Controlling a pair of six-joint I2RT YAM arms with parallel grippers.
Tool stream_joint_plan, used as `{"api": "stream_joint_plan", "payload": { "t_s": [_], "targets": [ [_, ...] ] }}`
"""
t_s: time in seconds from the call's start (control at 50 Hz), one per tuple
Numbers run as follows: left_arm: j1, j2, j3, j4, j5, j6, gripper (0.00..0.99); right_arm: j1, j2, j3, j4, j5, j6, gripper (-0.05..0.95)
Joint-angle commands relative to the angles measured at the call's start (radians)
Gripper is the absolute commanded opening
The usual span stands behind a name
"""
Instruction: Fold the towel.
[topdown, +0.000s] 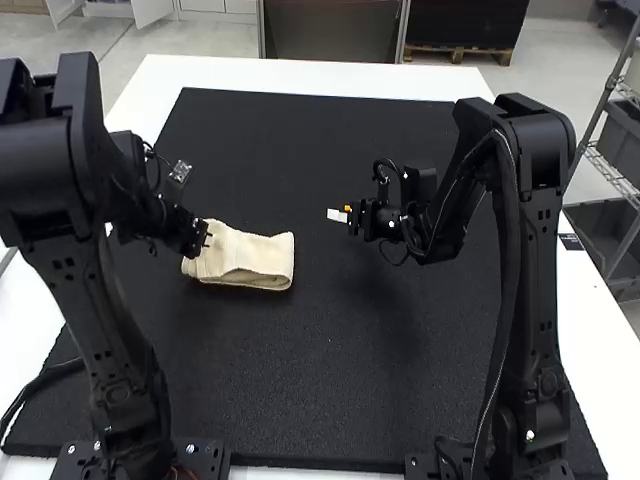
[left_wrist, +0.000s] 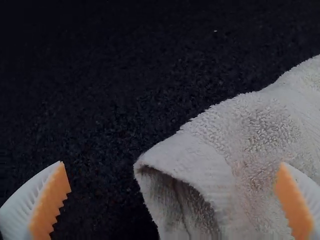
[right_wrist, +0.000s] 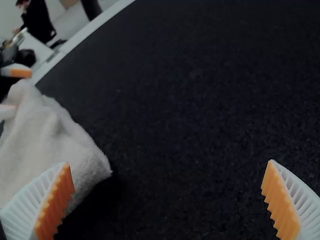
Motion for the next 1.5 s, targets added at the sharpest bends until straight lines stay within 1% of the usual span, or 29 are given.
{"api": "stream_joint_plan", "payload": {
  "t_s": [0.0, 0.08, 0.14, 0.22, 0.32, 0.38, 0.42, 0.5, 0.54, 0.56, 0.62, 0.68, 0.74, 0.76, 0.78, 0.82, 0.94, 0.98, 1.04, 1.12, 1.18, 1.28, 1.48],
  "targets": [
    [0.049, -0.040, 0.021, -0.008, 0.002, 0.007, 0.962, -0.016, 0.005, -0.012, 0.009, -0.024, 0.009, 0.87],
    [0.069, -0.060, 0.024, -0.014, 0.002, 0.007, 0.961, -0.016, 0.005, -0.012, 0.009, -0.025, 0.009, 0.87],
    [0.075, -0.077, 0.028, -0.033, 0.004, 0.015, 0.952, -0.016, 0.005, -0.012, 0.009, -0.025, 0.012, 0.87],
    [0.080, -0.097, 0.033, -0.060, 0.013, 0.021, 0.879, -0.016, 0.005, -0.012, 0.010, -0.028, 0.016, 0.87],
    [0.075, -0.126, 0.045, -0.105, 0.036, 0.021, 0.657, -0.015, 0.005, -0.012, 0.010, -0.028, 0.016, 0.87],
    [0.074, -0.142, 0.053, -0.134, 0.049, 0.021, 0.459, -0.015, 0.006, -0.013, 0.010, -0.028, 0.017, 0.87],
    [0.072, -0.156, 0.057, -0.159, 0.055, 0.021, 0.303, -0.016, 0.006, -0.013, 0.010, -0.028, 0.019, 0.87],
    [0.063, -0.183, 0.070, -0.189, 0.087, 0.017, 0.146, -0.016, 0.006, -0.013, 0.010, -0.030, 0.019, 0.87],
    [0.056, -0.202, 0.076, -0.205, 0.104, 0.006, 0.049, -0.016, 0.006, -0.013, 0.010, -0.030, 0.019, 0.87],
    [0.051, -0.209, 0.077, -0.211, 0.113, 0.000, 0.016, -0.016, 0.006, -0.016, 0.010, -0.030, 0.019, 0.87],
    [0.031, -0.238, 0.084, -0.241, 0.156, -0.022, 0.018, -0.016, 0.006, -0.016, 0.012, -0.030, 0.019, 0.87],
    [0.009, -0.260, 0.084, -0.251, 0.174, -0.042, 0.018, -0.016, 0.006, -0.016, 0.012, -0.030, 0.019, 0.87],
    [-0.032, -0.269, 0.085, -0.246, 0.200, -0.085, 0.018, -0.015, 0.008, -0.016, 0.013, -0.030, 0.019, 0.87],
    [-0.041, -0.269, 0.085, -0.240, 0.203, -0.102, 0.018, -0.015, 0.008, -0.016, 0.015, -0.030, 0.020, 0.87],
    [-0.056, -0.269, 0.085, -0.228, 0.213, -0.135, 0.016, -0.015, 0.008, -0.016, 0.016, -0.030, 0.022, 0.87],
    [-0.081, -0.266, 0.087, -0.206, 0.242, -0.184, 0.016, -0.016, 0.008, -0.016, 0.018, -0.030, 0.023, 0.87],
    [-0.142, -0.244, 0.079, -0.169, 0.256, -0.252, 0.016, -0.016, 0.008, -0.018, 0.016, -0.030, 0.023, 0.87],
    [-0.155, -0.229, 0.076, -0.155, 0.271, -0.272, 0.016, -0.016, 0.008, -0.019, 0.016, -0.030, 0.023, 0.87],
    [-0.165, -0.203, 0.071, -0.131, 0.280, -0.304, 0.016, -0.016, 0.008, -0.022, 0.018, -0.030, 0.023, 0.87],
    [-0.165, -0.166, 0.070, -0.122, 0.300, -0.309, 0.016, -0.016, 0.008, -0.022, 0.019, -0.030, 0.023, 0.87],
    [-0.172, -0.137, 0.070, -0.123, 0.329, -0.312, 0.016, -0.016, 0.008, -0.022, 0.019, -0.030, 0.025, 0.87],
    [-0.173, -0.097, 0.070, -0.123, 0.346, -0.319, 0.016, -0.016, 0.008, -0.022, 0.024, -0.030, 0.028, 0.87],
    [-0.172, -0.014, 0.070, -0.142, 0.346, -0.315, 0.016, -0.016, 0.006, -0.022, 0.024, -0.032, 0.029, 0.88]
  ]
}}
